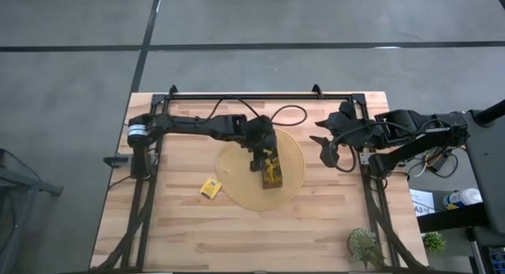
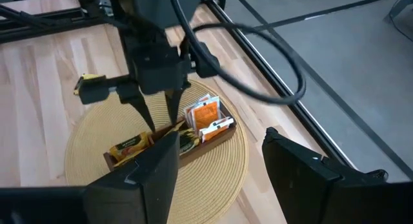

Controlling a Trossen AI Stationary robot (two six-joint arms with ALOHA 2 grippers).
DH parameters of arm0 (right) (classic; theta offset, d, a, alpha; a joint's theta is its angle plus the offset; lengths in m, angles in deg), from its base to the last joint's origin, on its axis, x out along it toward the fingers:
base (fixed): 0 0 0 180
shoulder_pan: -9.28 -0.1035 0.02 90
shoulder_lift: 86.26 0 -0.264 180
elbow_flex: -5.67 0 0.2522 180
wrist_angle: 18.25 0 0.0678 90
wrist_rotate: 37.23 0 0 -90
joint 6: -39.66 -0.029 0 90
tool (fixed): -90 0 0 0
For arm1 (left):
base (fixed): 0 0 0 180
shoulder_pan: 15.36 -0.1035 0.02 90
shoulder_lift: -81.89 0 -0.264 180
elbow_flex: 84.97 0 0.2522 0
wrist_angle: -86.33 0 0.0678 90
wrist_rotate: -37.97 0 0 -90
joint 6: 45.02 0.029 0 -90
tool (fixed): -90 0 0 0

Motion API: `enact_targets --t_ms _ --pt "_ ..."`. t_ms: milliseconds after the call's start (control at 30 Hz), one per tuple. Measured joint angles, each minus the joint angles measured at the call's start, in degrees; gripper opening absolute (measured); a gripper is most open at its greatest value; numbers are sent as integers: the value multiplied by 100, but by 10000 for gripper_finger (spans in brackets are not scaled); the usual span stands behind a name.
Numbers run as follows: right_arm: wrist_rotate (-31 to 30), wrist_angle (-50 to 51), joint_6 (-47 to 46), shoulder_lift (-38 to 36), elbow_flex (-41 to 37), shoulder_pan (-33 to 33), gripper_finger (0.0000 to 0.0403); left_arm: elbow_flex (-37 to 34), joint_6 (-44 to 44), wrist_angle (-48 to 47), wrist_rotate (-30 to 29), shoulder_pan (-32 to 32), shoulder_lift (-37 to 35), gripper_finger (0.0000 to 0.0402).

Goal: Pick & Place Tea
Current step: Put the right yellow tea bag into the middle section of the wooden organizer

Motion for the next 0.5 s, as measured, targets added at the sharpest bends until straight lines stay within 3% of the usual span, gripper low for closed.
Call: enact_targets --t_ms 500 --pt "0 -9 0 0 -8 0 219 -7 835 103 -261 -133 197 158"
